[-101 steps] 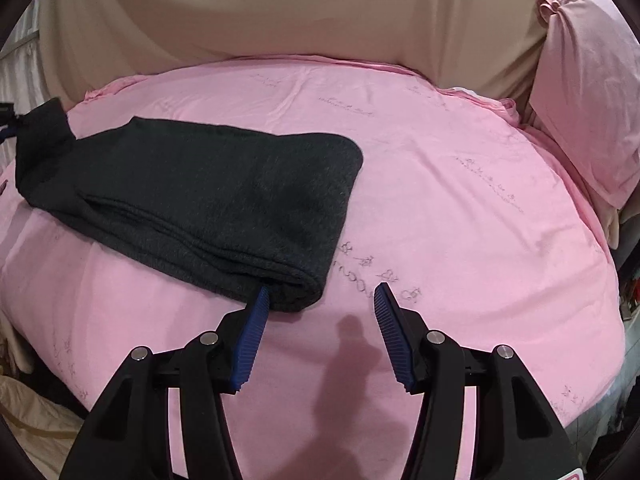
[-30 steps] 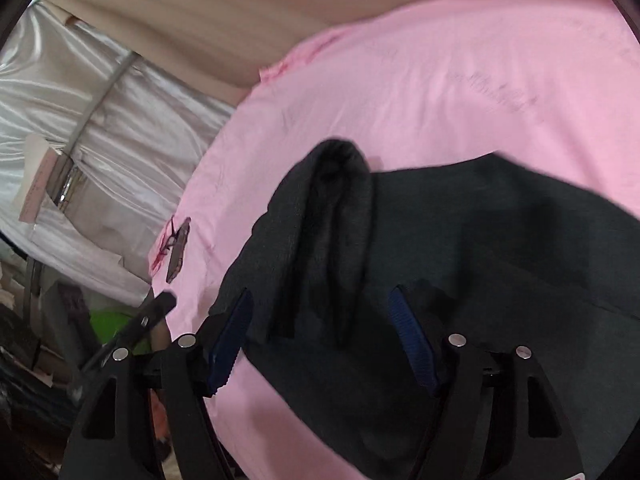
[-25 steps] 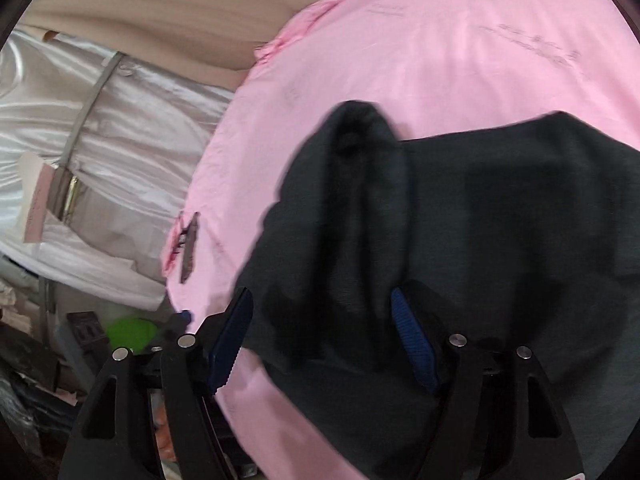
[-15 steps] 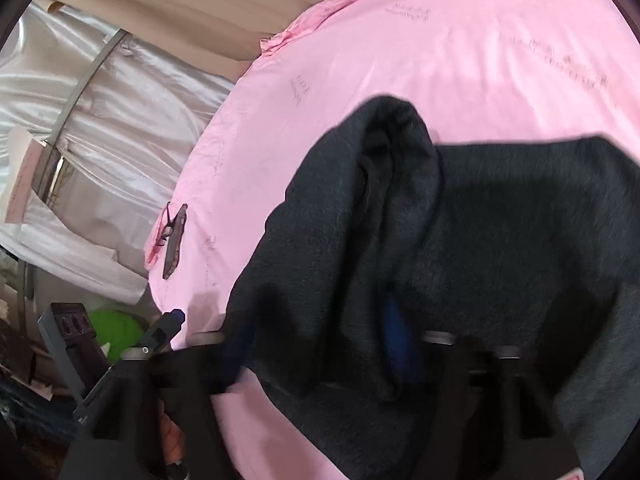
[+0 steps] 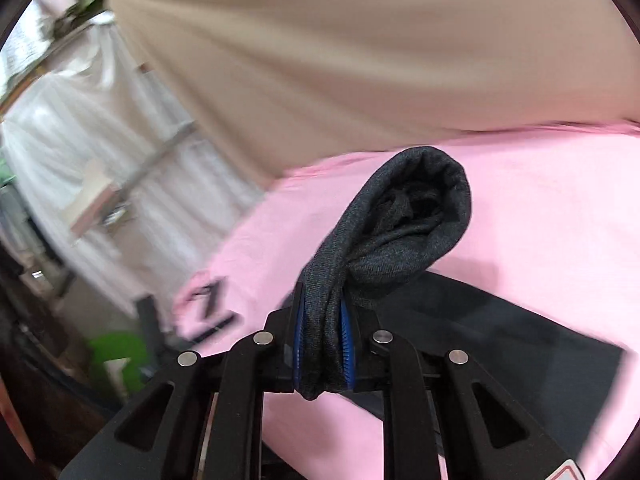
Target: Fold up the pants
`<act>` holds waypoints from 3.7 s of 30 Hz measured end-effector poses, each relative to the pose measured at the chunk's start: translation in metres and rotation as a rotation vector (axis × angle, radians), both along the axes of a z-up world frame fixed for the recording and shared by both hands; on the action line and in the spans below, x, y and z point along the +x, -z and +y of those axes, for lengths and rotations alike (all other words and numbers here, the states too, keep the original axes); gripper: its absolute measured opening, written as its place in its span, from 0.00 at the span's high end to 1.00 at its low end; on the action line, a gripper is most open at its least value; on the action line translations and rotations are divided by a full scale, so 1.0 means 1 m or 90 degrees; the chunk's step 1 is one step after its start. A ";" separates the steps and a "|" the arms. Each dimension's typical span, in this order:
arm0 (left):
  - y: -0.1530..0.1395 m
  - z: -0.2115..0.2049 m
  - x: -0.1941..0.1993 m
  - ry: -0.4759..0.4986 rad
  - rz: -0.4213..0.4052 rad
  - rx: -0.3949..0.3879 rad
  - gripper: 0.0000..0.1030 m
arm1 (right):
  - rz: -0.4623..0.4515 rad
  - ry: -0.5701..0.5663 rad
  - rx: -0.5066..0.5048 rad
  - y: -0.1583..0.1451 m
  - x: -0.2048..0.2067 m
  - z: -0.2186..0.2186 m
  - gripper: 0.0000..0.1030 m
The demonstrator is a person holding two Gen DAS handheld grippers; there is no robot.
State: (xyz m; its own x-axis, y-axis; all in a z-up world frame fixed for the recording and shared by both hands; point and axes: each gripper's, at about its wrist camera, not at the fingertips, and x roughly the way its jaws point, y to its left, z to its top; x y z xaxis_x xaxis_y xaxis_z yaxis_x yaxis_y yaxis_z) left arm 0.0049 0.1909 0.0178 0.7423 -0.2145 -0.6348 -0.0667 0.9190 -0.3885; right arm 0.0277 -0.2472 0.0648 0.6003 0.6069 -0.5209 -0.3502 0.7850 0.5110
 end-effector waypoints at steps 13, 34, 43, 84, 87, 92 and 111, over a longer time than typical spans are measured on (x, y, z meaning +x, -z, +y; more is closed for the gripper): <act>0.053 -0.153 0.070 0.159 0.147 0.008 0.12 | 0.150 0.156 0.122 0.155 -0.032 -0.148 0.61; 0.017 -0.159 0.080 0.234 0.133 -0.002 0.82 | 0.047 0.079 0.133 0.083 -0.007 -0.100 0.76; 0.068 -0.130 0.070 0.105 0.185 0.206 0.51 | 0.138 0.185 0.029 0.143 -0.006 -0.100 0.59; 0.065 -0.165 0.025 0.106 0.104 0.271 0.11 | 0.114 0.177 -0.250 0.133 -0.063 -0.068 0.93; 0.066 -0.157 0.022 0.103 0.120 0.247 0.11 | 0.132 0.202 -0.195 0.135 -0.073 -0.081 0.91; 0.002 -0.152 0.026 0.095 0.016 0.164 0.11 | -0.040 0.104 -0.127 0.057 -0.067 -0.034 0.91; 0.076 -0.150 0.123 0.014 0.163 0.139 0.18 | 0.068 0.121 -0.154 0.127 0.013 -0.026 1.00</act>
